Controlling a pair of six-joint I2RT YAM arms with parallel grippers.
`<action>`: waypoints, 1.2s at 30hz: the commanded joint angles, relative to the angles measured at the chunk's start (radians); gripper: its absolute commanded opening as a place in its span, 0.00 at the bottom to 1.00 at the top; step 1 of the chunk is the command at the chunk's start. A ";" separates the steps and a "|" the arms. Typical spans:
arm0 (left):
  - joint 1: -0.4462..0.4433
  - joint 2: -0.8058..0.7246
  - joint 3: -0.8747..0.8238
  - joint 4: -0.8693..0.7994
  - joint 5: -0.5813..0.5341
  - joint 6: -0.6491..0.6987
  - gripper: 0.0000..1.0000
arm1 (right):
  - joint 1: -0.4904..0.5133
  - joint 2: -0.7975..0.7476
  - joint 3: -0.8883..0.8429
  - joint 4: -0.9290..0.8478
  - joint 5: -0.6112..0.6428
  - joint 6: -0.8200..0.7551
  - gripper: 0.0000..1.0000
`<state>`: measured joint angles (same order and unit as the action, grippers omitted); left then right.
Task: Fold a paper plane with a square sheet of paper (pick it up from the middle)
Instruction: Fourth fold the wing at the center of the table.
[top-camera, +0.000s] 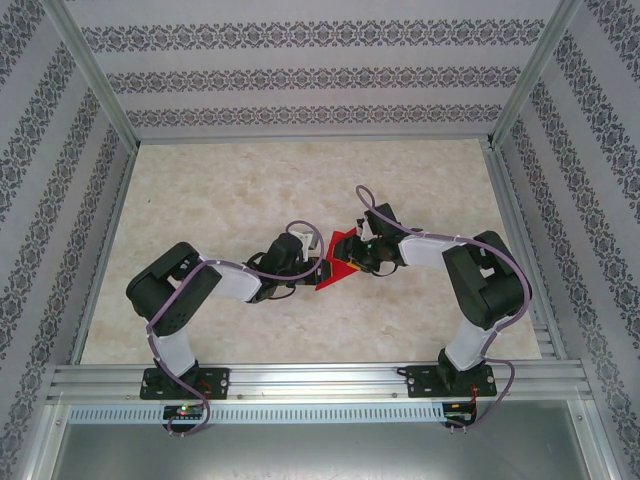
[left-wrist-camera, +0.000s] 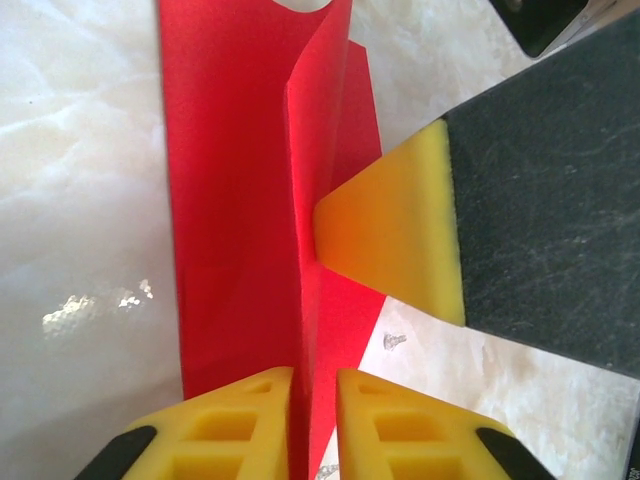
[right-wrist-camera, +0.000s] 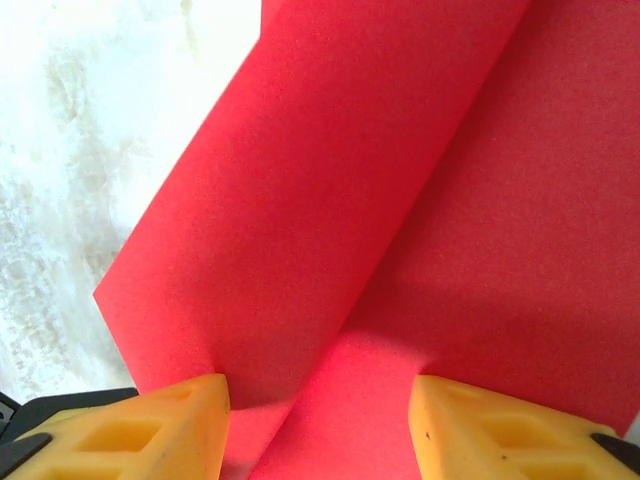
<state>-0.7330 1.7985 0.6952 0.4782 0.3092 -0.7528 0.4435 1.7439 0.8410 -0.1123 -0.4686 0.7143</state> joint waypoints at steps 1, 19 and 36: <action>0.017 0.011 0.032 -0.038 -0.002 0.044 0.21 | 0.001 0.032 -0.018 -0.034 0.084 0.014 0.51; 0.029 -0.203 -0.021 -0.125 -0.002 0.007 0.38 | 0.003 0.040 -0.033 -0.090 0.145 0.081 0.41; 0.029 -0.037 0.122 -0.260 0.110 -0.024 0.17 | 0.000 0.051 -0.002 -0.165 0.158 0.081 0.42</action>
<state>-0.7136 1.7416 0.7902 0.2531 0.3996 -0.7654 0.4435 1.7458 0.8532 -0.1539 -0.4114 0.7914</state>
